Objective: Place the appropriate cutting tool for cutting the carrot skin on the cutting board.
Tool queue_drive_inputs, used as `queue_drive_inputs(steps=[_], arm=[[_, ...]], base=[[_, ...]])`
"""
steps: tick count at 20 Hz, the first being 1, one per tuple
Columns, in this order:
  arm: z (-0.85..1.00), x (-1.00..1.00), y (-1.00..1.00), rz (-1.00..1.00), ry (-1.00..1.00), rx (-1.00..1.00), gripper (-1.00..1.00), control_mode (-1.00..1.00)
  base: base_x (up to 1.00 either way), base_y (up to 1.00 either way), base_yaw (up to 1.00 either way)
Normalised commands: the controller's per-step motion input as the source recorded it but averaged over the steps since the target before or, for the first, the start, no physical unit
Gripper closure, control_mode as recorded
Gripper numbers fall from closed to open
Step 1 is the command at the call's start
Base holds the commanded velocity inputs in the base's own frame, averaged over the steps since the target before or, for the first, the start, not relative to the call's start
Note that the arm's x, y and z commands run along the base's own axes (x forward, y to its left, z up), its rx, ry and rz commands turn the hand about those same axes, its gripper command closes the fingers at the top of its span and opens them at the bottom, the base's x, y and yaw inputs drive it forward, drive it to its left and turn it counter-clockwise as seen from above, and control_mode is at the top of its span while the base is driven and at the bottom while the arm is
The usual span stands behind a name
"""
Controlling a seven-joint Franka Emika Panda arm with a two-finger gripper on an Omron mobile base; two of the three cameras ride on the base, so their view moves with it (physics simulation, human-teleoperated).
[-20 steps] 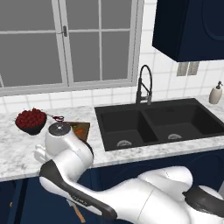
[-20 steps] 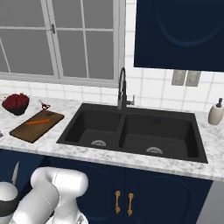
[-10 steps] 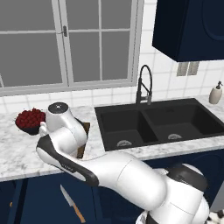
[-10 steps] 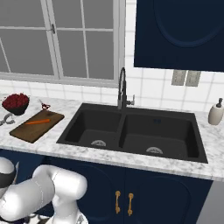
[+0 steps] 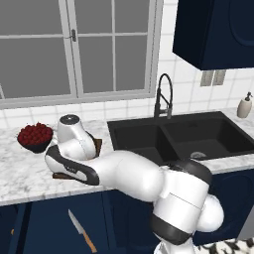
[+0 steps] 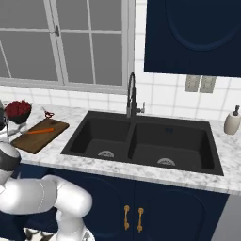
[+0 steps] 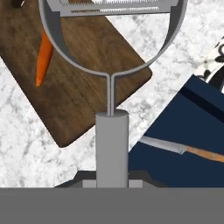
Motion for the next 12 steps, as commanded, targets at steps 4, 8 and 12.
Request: queue_drive_inputs(steps=[4, 8, 12], arm=[[-0.27, 0.46, 0.00, -0.05, 0.04, 0.00, 1.00, -1.00], [-0.28, 0.34, 0.00, -0.04, 0.04, 0.00, 1.00, -1.00], [-0.30, 0.22, -0.07, -0.04, 0.05, 0.00, 1.00, -1.00]], base=[[0.00, 0.00, 0.00], [0.00, 0.00, 0.00], [0.00, 0.00, 0.00]])
